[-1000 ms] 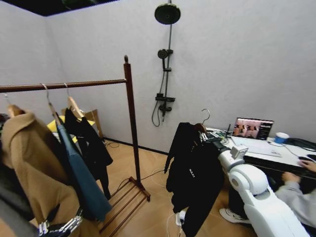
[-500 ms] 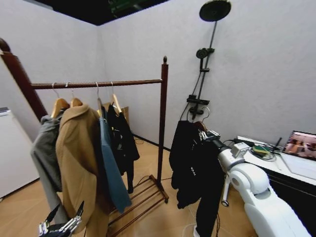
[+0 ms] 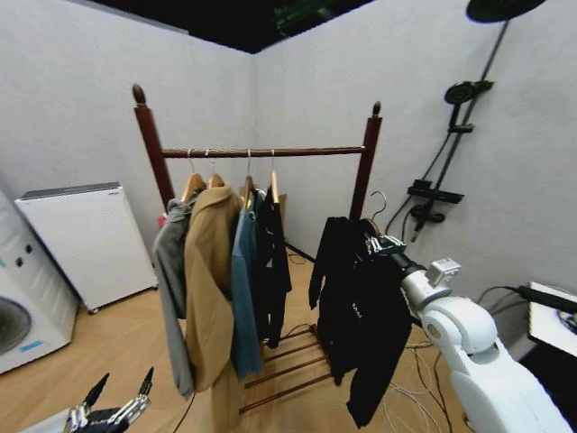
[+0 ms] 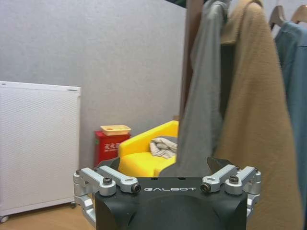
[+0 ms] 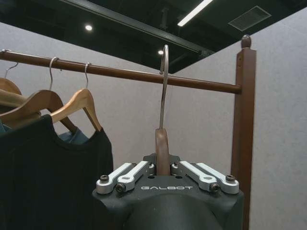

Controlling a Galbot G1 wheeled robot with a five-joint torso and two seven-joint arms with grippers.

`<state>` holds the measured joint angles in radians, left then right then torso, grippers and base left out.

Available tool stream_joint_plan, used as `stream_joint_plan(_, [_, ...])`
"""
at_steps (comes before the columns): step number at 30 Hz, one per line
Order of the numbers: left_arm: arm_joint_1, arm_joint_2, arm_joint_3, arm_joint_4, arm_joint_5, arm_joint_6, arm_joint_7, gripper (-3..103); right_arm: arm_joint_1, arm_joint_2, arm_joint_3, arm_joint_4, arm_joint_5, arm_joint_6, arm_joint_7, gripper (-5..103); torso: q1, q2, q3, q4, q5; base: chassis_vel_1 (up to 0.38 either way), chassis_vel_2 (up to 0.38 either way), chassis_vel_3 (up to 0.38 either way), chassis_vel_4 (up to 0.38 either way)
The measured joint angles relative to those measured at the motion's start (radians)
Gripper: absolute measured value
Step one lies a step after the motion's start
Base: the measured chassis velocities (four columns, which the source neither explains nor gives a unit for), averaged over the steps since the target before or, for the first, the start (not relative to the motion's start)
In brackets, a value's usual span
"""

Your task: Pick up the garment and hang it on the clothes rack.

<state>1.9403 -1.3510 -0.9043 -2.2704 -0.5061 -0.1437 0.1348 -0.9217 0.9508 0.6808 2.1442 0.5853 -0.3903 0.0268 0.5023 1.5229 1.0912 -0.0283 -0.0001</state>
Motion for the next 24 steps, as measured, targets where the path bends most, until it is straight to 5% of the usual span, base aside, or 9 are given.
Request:
stream_joint_plan(12, [0.0, 0.0, 0.0, 0.0, 0.0, 0.0, 0.0, 100, 0.04, -0.002, -0.018, -0.027, -0.012, 0.003, 0.005, 9, 0.0, 0.0, 0.0, -0.0009, 0.0002, 0.01, 0.021, 0.013, 0.006])
stream_joint_plan(24, [0.0, 0.0, 0.0, 0.0, 0.0, 0.0, 0.0, 100, 0.035, 0.001, -0.028, -0.036, -0.025, 0.006, -0.017, 9, 0.0, 0.0, 0.0, -0.0005, 0.0002, -0.147, 0.154, 0.148, -0.164])
